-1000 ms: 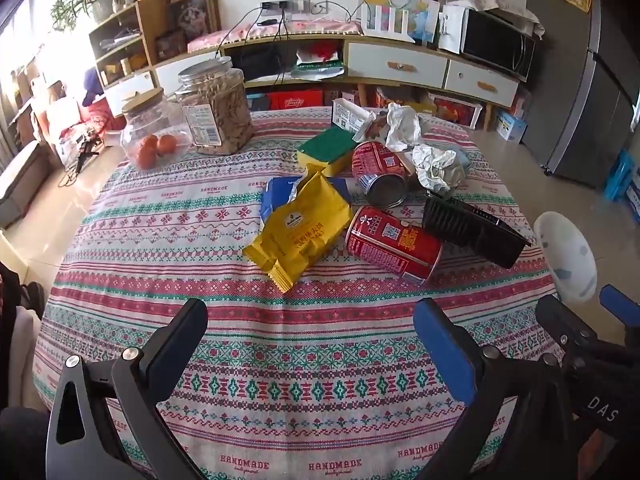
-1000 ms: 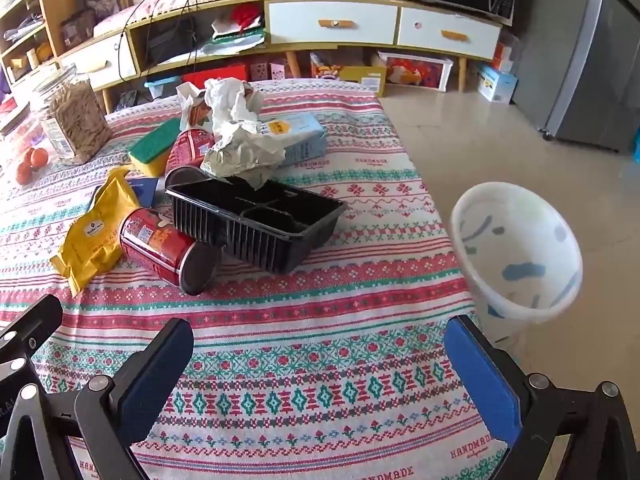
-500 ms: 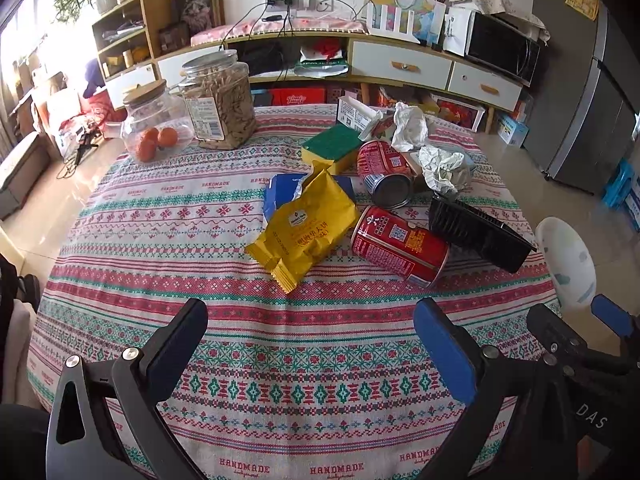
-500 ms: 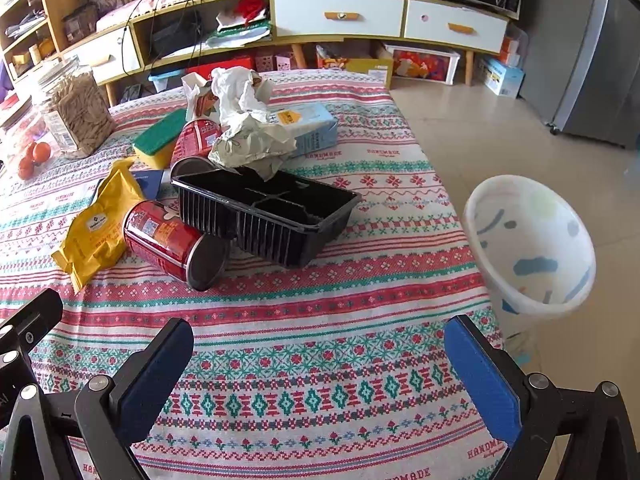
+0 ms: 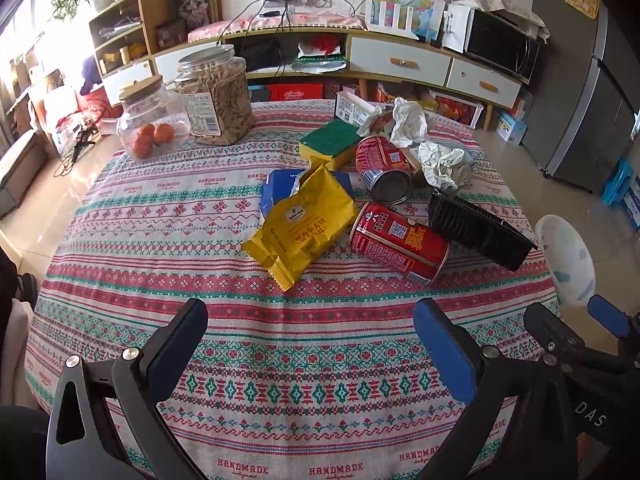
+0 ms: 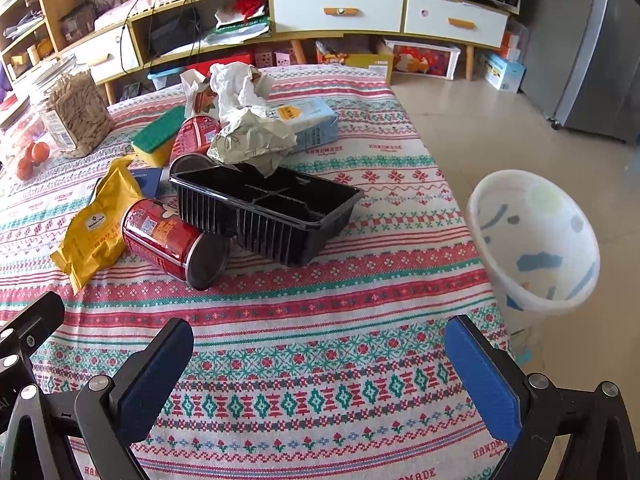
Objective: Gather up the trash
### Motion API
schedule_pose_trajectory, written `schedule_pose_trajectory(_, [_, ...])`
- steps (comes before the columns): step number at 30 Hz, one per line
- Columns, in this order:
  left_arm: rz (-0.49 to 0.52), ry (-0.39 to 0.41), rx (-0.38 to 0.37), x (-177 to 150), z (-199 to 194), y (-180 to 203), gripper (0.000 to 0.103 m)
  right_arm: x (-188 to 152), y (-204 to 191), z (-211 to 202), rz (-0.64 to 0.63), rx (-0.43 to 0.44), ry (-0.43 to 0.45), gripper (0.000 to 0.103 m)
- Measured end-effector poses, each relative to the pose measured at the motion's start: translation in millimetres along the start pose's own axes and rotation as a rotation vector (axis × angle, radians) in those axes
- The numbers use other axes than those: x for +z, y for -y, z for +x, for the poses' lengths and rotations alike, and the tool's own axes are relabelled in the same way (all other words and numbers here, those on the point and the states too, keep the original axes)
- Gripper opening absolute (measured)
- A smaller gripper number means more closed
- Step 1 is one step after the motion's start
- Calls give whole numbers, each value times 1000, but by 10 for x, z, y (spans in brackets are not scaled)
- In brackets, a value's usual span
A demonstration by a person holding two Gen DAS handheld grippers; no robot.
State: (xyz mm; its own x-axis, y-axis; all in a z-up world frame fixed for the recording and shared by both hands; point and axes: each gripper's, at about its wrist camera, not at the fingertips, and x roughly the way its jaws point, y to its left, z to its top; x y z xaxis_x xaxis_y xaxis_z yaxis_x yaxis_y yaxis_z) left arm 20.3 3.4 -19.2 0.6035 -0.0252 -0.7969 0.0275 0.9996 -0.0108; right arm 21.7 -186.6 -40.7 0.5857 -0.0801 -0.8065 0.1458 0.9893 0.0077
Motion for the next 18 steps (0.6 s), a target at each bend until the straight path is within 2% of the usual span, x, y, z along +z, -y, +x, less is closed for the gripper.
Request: schedule_pose_trajectory(18, [12, 4, -14, -4, -17, 35, 103, 7, 26, -32, 9, 1, 6, 103])
